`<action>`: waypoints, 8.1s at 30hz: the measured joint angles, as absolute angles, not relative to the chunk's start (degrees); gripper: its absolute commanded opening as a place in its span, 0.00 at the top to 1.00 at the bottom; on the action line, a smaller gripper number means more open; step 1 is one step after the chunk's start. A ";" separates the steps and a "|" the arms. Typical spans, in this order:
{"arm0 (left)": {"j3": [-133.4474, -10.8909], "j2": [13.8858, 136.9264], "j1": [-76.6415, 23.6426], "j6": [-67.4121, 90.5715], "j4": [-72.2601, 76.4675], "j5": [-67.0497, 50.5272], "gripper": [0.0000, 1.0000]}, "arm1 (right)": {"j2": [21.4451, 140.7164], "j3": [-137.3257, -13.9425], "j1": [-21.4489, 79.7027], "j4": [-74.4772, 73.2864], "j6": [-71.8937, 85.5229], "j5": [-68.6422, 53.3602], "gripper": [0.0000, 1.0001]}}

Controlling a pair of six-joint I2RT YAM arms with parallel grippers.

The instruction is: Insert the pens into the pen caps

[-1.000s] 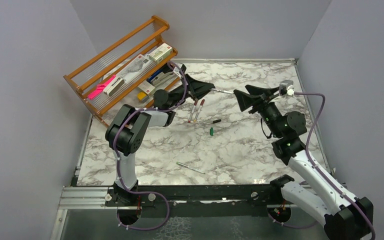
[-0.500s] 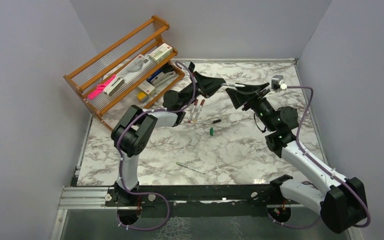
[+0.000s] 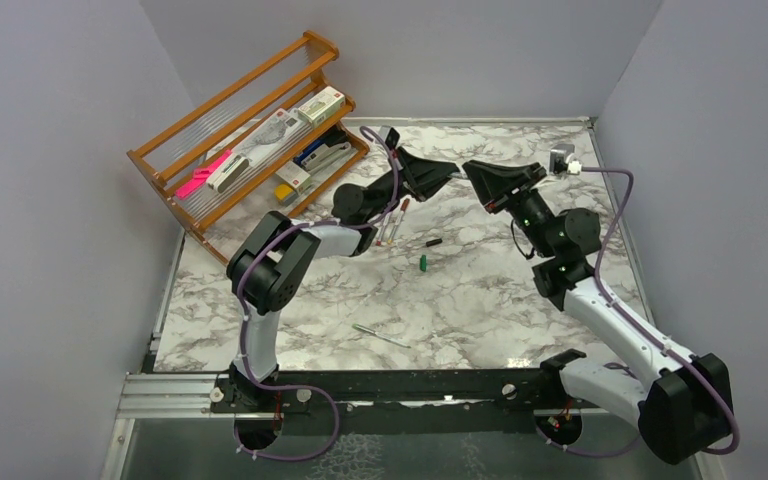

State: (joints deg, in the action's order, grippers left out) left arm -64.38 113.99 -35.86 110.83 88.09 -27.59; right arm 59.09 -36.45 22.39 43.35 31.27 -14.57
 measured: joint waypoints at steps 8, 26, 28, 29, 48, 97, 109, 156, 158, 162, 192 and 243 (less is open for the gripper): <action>-69.04 113.58 -32.84 99.44 88.03 -35.86 0.52 | 59.02 -47.33 22.55 28.23 26.87 -14.63 0.99; -71.20 108.92 -27.14 73.71 88.20 -73.12 0.37 | 67.16 -70.89 22.50 -14.63 13.61 -28.93 0.99; -71.24 108.95 -28.88 73.54 88.18 -74.83 0.37 | 68.18 -71.07 22.63 -16.67 13.45 -30.94 0.99; -71.33 108.97 -29.56 73.49 88.20 -75.57 0.37 | 68.71 -71.11 22.81 -17.47 13.37 -31.90 0.99; -75.55 113.73 -32.58 74.70 88.25 -78.52 1.00 | 69.87 -70.85 22.92 -20.12 13.23 -37.50 0.99; -45.71 86.98 -26.33 23.46 34.63 -21.34 1.00 | 93.54 -54.26 28.05 -6.42 36.38 5.45 0.32; -45.71 87.02 -26.33 24.47 34.63 -20.08 1.00 | 106.56 -72.51 32.14 -22.48 53.58 15.79 0.46; -45.17 88.20 -26.33 26.63 34.61 -20.40 1.00 | 103.61 -68.38 34.20 -31.57 54.83 21.19 0.60; -45.17 88.29 -26.33 26.85 34.61 -20.56 1.00 | 101.43 -66.59 34.20 -29.78 51.94 21.65 0.90; -45.17 88.33 -26.33 27.38 34.63 -21.17 1.00 | 99.48 -64.25 34.17 -24.40 45.12 21.50 0.99; -45.17 89.38 -26.33 28.67 34.63 -22.83 1.00 | 105.32 -63.02 34.17 -17.26 34.28 18.63 0.99; -43.05 89.52 -27.88 28.64 40.73 -30.72 1.00 | 92.20 -52.12 34.46 -11.07 17.98 6.24 0.49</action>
